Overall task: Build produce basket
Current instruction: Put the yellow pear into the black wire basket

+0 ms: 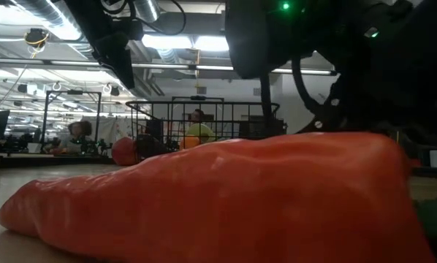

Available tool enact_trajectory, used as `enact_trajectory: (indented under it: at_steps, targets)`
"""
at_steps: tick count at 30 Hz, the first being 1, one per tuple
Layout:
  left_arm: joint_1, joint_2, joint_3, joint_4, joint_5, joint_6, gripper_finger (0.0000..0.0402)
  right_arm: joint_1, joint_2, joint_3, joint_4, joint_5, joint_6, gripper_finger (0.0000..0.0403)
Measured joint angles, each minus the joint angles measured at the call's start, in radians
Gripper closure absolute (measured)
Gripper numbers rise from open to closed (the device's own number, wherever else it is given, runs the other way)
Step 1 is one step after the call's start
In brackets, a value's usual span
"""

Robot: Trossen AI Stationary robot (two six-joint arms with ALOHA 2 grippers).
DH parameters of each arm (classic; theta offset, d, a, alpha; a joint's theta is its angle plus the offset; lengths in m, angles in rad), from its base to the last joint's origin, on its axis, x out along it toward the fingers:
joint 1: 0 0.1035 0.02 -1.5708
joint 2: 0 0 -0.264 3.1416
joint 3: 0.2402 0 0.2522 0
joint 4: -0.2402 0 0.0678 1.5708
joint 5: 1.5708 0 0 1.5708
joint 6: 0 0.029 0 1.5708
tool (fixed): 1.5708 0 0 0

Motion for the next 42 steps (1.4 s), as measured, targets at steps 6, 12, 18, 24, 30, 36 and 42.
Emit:
enact_trajectory:
  at_steps: [6,12,18,24,30,36,42]
  targets:
    - [0.000,0.000,0.000,0.000,0.000,0.000,0.0269,0.019,0.000,0.000,0.003,0.025,0.007,0.0280]
    - [0.000,0.000,0.000,0.000,0.000,0.000,0.0269,0.019,0.000,0.000,0.003,0.051,0.022,0.0280]
    - [0.000,0.000,0.000,0.000,0.000,-0.001,0.0269,0.029,0.000,0.000,0.003,0.065,0.001,0.0280]
    - [0.000,0.000,0.000,0.000,0.000,-0.002,0.0269,0.055,0.000,0.000,0.003,0.083,0.016,0.0280]
    - [0.000,0.000,0.000,0.000,0.000,-0.002,0.0269,0.066,0.000,0.000,0.002,0.107,0.069,0.0290]
    - [0.000,0.000,0.000,0.000,0.000,-0.002,0.0269,0.066,0.000,0.000,0.002,0.104,0.089,0.0357]
    - [0.000,0.000,0.000,0.000,0.000,-0.002,0.0269,0.065,-0.001,0.000,-0.002,0.047,0.139,0.0401]
